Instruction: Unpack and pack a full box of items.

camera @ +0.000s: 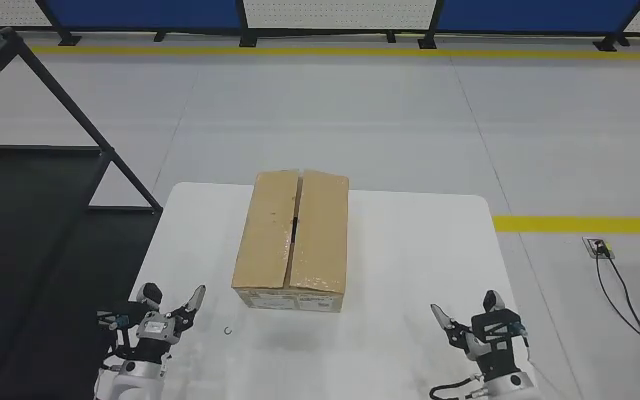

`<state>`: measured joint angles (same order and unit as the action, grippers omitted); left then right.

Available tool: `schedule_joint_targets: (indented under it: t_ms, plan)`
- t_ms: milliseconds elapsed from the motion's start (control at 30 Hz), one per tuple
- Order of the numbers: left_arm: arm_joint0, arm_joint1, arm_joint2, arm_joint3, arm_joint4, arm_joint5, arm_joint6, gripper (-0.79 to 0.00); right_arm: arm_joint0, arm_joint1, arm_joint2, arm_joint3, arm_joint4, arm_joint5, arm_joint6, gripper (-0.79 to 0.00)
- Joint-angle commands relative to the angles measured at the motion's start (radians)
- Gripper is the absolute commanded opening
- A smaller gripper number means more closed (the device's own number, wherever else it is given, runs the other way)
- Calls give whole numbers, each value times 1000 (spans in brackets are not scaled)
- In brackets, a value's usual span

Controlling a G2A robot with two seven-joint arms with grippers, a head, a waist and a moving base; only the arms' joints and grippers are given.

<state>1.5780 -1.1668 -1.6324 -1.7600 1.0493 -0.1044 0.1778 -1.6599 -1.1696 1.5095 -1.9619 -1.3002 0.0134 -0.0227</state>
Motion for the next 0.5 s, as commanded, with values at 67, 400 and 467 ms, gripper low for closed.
schedule_joint_targets:
  t_ms: [67, 400, 467]
  plan:
    - [0, 0, 0, 0, 0, 0, 0, 0, 0, 0, 0, 0, 0, 0, 0, 0]
    - [-150, -14, 111, 85, 99, 107, -77, 0, 49, -11, -23, 33, 91, -6, 0, 0]
    - [-178, -17, 139, 114, 131, 112, -83, 0, 50, -13, -30, 32, 84, 1, -6, 0]
